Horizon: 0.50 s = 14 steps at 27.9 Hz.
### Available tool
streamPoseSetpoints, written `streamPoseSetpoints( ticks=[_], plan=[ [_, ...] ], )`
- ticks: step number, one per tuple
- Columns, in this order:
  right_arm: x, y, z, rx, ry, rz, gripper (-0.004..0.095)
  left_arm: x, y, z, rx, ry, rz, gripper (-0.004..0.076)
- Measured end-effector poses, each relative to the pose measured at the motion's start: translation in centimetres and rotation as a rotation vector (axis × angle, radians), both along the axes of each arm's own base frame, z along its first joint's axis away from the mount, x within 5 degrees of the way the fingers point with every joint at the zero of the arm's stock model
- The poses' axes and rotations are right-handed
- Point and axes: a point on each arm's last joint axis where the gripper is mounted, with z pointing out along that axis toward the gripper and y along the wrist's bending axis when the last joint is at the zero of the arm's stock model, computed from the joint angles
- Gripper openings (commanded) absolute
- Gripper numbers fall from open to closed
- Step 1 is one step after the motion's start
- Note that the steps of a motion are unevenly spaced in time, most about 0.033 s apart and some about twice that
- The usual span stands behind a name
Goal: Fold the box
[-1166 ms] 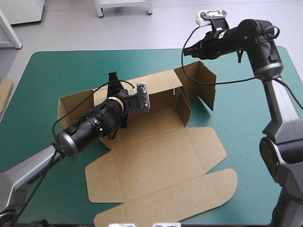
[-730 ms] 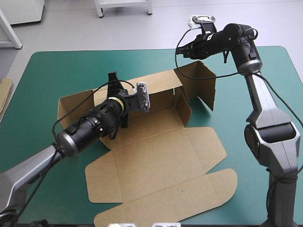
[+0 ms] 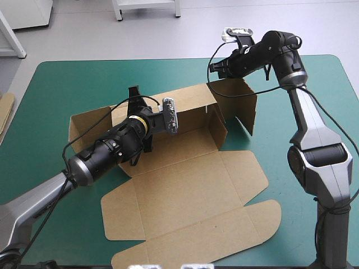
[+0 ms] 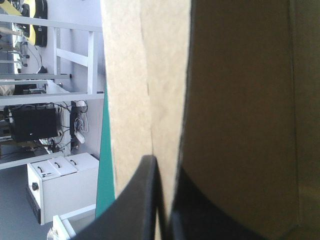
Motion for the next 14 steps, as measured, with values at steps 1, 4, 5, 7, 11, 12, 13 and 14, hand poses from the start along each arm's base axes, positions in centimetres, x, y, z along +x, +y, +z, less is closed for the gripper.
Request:
streamPoseSetpoints(
  ticks=[1,4,5,7,11,12,13,14],
  plan=[
    [-0.2,-0.1,0.2,-0.006,0.001,0.0,-0.0017,0.0,0.0,0.0,-0.001,-0.001,0.001,-0.0009],
    [-1.0,-0.6,1.3,-0.032,-0.014,-0.02,-0.0017,0.0,0.0,0.0,-0.002,-0.003,-0.001,-0.0009],
    [-1.2,-0.6,1.3,-0.037,-0.011,-0.021,-0.0017,0.0,0.0,0.0,-0.002,-0.003,-0.001,-0.0009],
    [-1.4,-0.7,0.7,-0.046,0.018,-0.022,-0.0017,0.0,0.0,0.0,-0.004,-0.004,-0.002,-0.0009],
    [-1.6,-0.7,-1.3,-0.063,0.097,-0.018,-0.0017,0.0,-0.1,0.0,-0.007,-0.005,-0.002,-0.0009],
    [-1.6,-0.7,-1.7,-0.068,0.109,-0.015,-0.0017,0.0,-0.1,0.0,-0.009,-0.005,-0.001,-0.0009],
    [-1.6,-0.7,-1.9,-0.072,0.115,-0.013,-0.0017,0.0,-0.1,0.0,-0.012,-0.004,0.002,-0.0009],
    [-1.7,-0.8,-1.8,-0.073,0.114,-0.012,-0.0017,0.0,-0.1,0.0,-0.013,-0.003,0.003,-0.0009]
  ],
)
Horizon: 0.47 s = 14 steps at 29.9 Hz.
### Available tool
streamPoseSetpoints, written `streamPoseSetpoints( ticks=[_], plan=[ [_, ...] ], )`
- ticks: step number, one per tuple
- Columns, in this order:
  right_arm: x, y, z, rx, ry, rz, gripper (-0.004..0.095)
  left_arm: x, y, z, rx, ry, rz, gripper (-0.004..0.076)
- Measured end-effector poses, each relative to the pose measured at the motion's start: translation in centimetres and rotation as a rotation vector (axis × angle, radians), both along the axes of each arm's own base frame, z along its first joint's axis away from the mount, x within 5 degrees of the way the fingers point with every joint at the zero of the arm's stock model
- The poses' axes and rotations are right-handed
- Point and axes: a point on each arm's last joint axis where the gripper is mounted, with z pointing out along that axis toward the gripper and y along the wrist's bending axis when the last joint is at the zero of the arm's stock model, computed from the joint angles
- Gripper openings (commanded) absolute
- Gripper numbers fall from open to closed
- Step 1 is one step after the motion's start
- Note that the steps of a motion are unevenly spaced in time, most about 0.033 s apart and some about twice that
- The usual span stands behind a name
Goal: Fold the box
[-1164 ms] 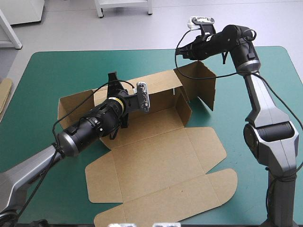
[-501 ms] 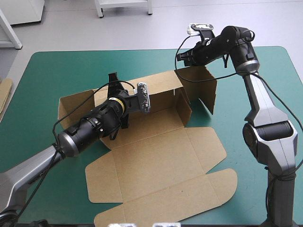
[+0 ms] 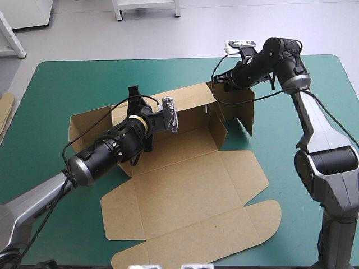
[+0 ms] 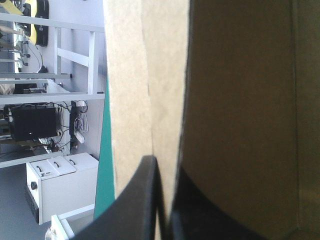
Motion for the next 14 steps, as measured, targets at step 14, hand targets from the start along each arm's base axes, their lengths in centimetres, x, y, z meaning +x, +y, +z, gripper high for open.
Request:
streamPoseSetpoints(
  ticks=[14],
  plan=[
    [-4.4,-0.4,9.4,0.114,-0.257,0.036,-0.0017,0.0,0.0,0.0,-0.007,-0.001,0.003,-0.0009]
  ],
)
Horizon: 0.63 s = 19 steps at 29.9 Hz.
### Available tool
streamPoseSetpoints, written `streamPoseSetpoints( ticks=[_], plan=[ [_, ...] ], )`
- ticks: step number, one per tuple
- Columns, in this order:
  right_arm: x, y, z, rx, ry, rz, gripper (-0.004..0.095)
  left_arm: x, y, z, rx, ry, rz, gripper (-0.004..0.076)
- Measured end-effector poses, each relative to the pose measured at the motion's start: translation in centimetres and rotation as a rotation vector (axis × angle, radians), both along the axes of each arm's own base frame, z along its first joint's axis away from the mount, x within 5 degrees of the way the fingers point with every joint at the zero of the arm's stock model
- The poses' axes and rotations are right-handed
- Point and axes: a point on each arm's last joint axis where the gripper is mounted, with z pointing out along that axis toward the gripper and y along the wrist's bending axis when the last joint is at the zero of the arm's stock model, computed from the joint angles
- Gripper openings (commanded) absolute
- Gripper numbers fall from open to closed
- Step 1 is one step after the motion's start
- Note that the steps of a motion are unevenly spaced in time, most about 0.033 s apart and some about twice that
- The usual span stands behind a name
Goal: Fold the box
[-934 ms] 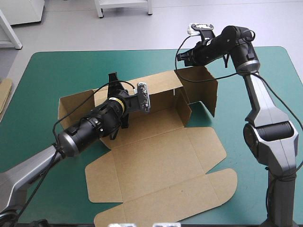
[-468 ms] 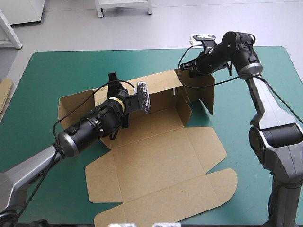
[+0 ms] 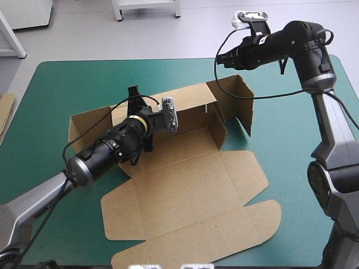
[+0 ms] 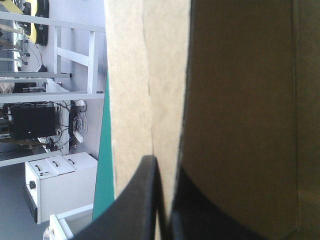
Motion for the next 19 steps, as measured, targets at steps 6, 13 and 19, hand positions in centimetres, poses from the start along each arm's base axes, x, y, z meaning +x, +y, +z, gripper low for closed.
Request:
streamPoseSetpoints(
  ticks=[6,13,19],
  plan=[
    [-0.2,0.1,3.2,0.07,-0.183,-0.008,-0.0016,0.0,0.0,0.0,0.0,0.0,0.0,-0.0009],
    [2.2,0.3,1.6,0.052,-0.173,-0.039,-0.0017,0.0,0.0,0.0,-0.001,0.0,0.001,-0.0009],
    [5.9,1.0,-4.0,0.017,-0.038,-0.043,-0.0017,0.0,0.0,0.0,-0.003,0.001,0.002,-0.0009]
  ],
)
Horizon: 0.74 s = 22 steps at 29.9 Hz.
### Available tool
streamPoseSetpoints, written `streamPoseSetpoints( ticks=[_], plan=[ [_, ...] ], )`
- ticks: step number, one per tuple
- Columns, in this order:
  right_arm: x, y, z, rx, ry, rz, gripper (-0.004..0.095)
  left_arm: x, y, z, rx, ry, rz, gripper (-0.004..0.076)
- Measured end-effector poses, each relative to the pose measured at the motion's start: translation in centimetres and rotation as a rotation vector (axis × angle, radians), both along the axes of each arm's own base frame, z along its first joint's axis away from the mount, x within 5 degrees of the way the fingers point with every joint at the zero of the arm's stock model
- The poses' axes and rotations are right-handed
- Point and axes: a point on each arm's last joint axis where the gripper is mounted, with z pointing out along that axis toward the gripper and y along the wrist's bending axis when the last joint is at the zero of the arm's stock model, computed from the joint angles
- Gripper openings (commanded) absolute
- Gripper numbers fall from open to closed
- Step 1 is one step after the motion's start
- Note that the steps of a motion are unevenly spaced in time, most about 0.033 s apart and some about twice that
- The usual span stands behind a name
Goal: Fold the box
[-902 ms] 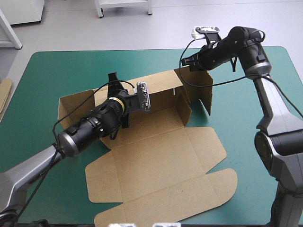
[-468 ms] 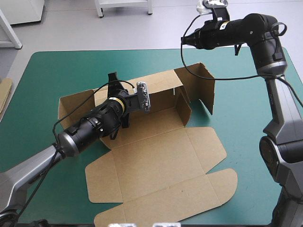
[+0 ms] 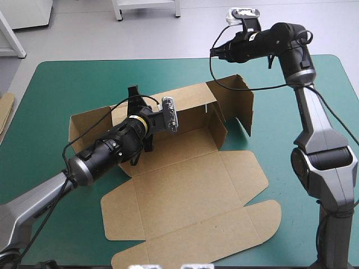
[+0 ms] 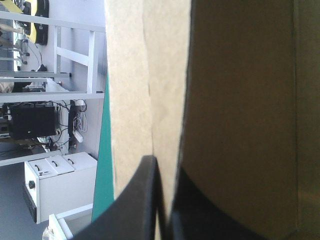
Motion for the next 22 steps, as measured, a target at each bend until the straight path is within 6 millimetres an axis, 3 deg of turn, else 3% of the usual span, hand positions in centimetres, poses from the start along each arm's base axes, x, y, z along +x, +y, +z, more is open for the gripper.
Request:
streamPoseSetpoints(
  ticks=[6,22],
  plan=[
    [1.5,0.3,-2.7,-0.02,0.055,-0.002,-0.0017,0.0,0.0,0.0,0.0,0.0,0.0,-0.0009],
    [1.2,0.1,-4.3,-0.061,0.19,-0.003,-0.0017,0.0,0.0,0.0,-0.001,0.0,0.001,-0.0009]
  ],
)
